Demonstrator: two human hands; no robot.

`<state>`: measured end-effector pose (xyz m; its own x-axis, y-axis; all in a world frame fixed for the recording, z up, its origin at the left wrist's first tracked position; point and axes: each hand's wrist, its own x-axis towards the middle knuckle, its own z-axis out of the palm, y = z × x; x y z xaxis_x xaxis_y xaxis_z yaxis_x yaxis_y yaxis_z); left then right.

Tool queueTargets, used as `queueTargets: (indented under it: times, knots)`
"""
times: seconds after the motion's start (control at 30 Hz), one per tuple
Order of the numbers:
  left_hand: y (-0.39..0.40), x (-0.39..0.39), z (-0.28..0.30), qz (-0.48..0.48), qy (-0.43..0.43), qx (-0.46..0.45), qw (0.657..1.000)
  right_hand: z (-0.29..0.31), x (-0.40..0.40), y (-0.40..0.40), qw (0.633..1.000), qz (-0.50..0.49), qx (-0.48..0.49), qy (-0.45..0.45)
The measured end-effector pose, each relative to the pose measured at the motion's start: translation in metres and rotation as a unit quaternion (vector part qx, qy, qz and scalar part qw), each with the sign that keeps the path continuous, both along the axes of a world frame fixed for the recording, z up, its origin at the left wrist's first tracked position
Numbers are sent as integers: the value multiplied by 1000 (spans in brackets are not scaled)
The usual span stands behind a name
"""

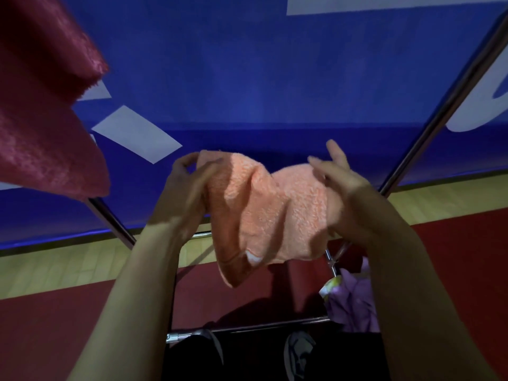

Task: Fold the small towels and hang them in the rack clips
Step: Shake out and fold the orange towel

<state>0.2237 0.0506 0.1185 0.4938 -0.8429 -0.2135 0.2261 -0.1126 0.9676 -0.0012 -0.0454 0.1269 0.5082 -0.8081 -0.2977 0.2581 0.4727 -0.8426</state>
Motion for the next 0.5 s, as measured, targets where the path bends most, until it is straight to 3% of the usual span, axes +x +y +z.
queueTargets:
  times: [0.1,0.2,0.37,0.4,0.5]
  knots:
    - [2,-11,-1,-122,-73,-18,990,9,-4,3,980,71,43,-180]
    - [2,-37,1,-278,-193,-5,941,12,-2,7,978,77,25,-191]
    - [-4,-56,-4,-273,-281,51,919,5,5,3,995,49,-14,-88]
    - [-4,-56,-5,-266,-277,57,922,3,5,-1,997,21,2,-71]
    - [-6,-56,-2,-206,-227,37,951,2,-2,-10,979,-77,140,-129]
